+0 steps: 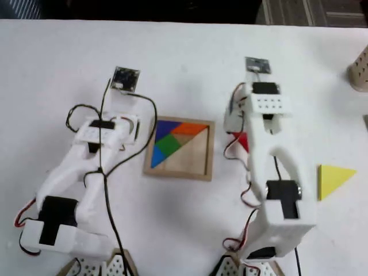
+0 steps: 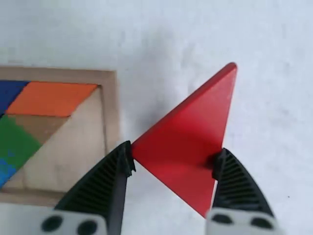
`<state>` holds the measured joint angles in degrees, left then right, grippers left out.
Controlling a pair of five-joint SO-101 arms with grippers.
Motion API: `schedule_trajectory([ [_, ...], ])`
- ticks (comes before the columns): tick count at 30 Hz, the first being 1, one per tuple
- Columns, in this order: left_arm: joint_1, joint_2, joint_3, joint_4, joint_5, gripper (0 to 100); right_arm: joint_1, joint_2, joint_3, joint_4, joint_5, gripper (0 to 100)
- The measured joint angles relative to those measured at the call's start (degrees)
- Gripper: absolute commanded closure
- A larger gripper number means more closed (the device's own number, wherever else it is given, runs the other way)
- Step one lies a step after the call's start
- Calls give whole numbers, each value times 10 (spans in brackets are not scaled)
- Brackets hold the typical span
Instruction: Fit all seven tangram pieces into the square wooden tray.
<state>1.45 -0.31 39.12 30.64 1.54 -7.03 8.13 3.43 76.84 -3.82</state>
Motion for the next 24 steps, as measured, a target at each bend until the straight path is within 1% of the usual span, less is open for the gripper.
schedule_trajectory([
  [4, -7, 0, 0, -3, -1, 976, -69, -47, 0, 30, 0, 889],
  [7, -18, 0, 0, -20, -1, 976, -121, -55, 0, 48, 0, 889],
  [13, -40, 0, 0, -37, -1, 976, -225, -55, 48, 51, 0, 889],
  [16, -43, 0, 0, -40, -1, 976, -242, -55, 56, 51, 10, 889],
  [19, -43, 0, 0, -40, -1, 976, -257, -55, 69, 41, 57, 889],
  [24, -43, 0, 0, -40, 0, 976, -282, -55, 107, 8, 90, 889],
])
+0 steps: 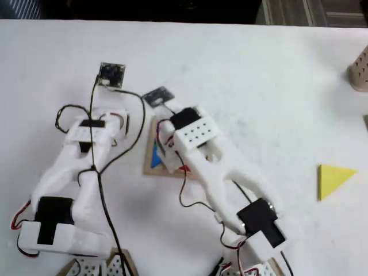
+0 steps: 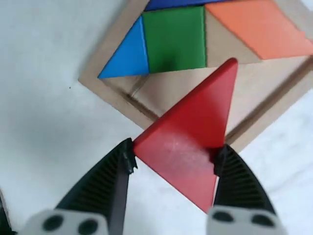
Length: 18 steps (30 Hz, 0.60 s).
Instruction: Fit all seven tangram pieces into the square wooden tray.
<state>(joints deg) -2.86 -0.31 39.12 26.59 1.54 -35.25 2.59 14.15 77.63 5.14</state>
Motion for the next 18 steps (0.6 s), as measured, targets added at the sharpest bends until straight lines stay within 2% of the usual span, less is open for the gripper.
schedule_trajectory([
  [18, -2, 0, 0, 0, 0, 976, 0, 1, 40, -56, 298, 885],
])
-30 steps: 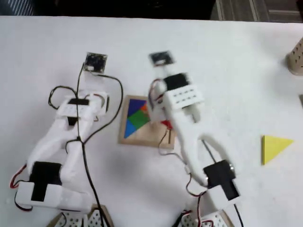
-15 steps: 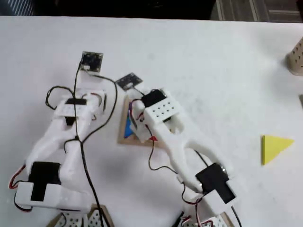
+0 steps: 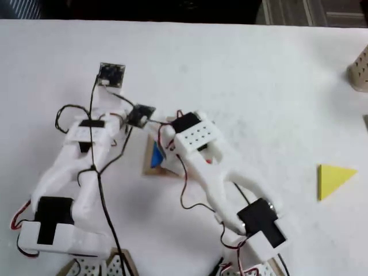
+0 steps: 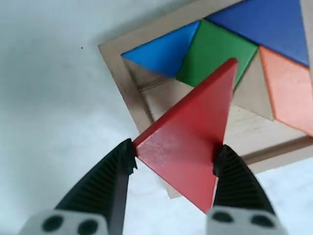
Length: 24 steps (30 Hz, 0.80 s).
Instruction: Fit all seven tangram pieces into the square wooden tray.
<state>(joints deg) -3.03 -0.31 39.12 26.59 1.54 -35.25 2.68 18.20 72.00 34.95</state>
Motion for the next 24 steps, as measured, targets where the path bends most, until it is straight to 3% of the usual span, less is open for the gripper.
schedule_trajectory([
  [3, 0, 0, 0, 0, 0, 976, 1, 0, 4, -14, 11, 872],
  [9, 0, 0, 0, 0, 0, 976, 1, 0, 4, -16, -2, 752],
  [20, -24, 0, -11, 0, 0, 978, 65, 0, 4, -52, -98, 769],
  [24, -37, 0, -19, 0, 21, 978, 65, -3, 4, -52, -119, 817],
])
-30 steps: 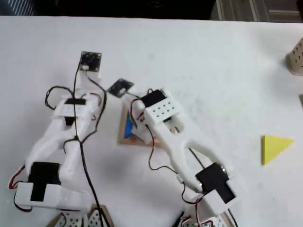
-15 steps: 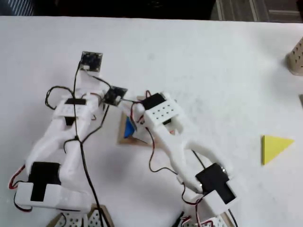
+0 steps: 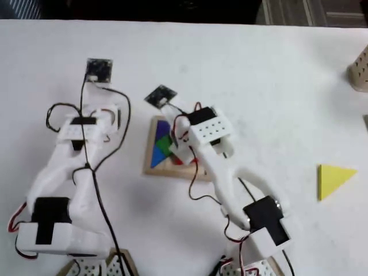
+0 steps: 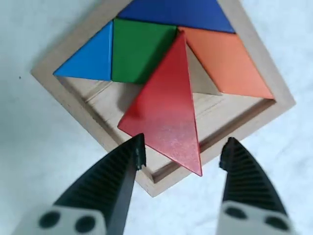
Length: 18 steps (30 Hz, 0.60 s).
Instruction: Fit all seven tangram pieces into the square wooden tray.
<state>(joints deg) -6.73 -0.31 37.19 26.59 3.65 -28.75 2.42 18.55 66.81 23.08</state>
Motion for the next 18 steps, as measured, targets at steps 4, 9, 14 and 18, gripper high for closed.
schedule_trajectory([
  [4, -5, 0, -1, 0, 18, 978, 11, -37, 0, 11, -5, 889],
  [9, -5, 0, -1, 0, 23, 978, 32, -94, 18, 45, -41, 985],
  [14, -5, 0, -1, 0, 25, 978, 58, -151, 71, 50, -82, 981],
  [18, -1, 0, -1, 11, 25, 979, 74, -202, 125, 30, -111, 981],
])
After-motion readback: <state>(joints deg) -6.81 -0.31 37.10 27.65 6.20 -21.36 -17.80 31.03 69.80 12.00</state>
